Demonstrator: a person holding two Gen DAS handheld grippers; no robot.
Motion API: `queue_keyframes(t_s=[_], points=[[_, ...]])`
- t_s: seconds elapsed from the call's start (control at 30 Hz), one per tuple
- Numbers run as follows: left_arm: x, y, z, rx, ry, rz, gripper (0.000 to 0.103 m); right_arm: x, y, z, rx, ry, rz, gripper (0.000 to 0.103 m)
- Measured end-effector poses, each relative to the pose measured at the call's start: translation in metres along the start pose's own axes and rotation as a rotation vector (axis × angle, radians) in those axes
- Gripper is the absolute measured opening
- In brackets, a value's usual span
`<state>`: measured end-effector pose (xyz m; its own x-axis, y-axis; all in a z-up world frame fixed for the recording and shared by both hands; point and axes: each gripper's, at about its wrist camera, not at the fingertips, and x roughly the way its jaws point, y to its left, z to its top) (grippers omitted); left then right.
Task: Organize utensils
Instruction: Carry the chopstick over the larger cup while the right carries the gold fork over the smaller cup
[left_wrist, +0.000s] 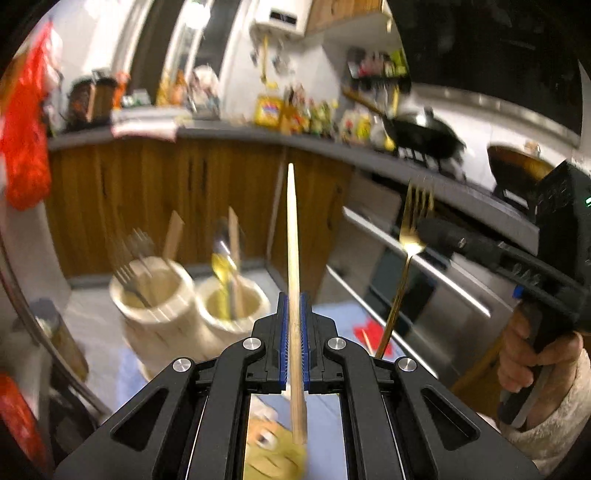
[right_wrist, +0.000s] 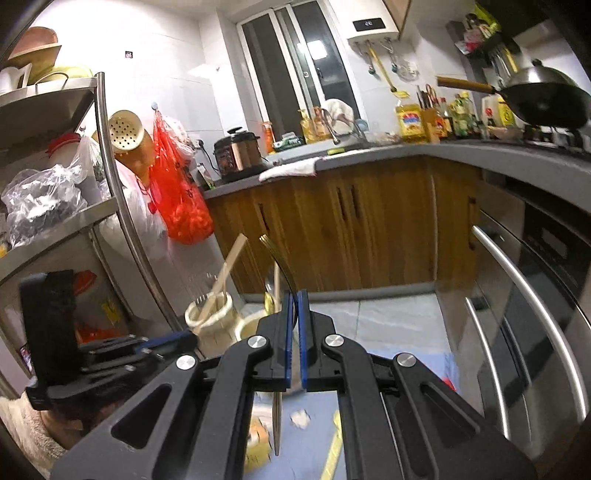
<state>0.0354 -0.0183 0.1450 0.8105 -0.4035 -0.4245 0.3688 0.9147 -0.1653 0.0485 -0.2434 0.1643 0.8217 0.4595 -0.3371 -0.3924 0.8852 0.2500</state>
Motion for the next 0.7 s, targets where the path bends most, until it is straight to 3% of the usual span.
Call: queue_keyframes(t_s=[0.13, 0.3, 0.57, 0.7], points=[[-0.012, 0.033, 0.024, -0.017, -0.097, 0.024, 0.006, 0.022, 0.013, 0.022, -0.011, -0.043, 0.007, 0.003], [0.002, 0.069, 0.039, -0.037, -0.171, 0.058, 0.006, 0.053, 0.027, 0.047, -0.023, -0.105, -0.011, 0.003], [0.034, 0.114, 0.029, -0.152, -0.212, -0.015, 0.006, 0.096, 0.040, 0.056, -0.064, -0.151, -0.058, 0.003], [0.044, 0.116, 0.023, -0.140, -0.222, -0.020, 0.006, 0.112, 0.040, 0.050, -0.072, -0.157, -0.052, 0.003]])
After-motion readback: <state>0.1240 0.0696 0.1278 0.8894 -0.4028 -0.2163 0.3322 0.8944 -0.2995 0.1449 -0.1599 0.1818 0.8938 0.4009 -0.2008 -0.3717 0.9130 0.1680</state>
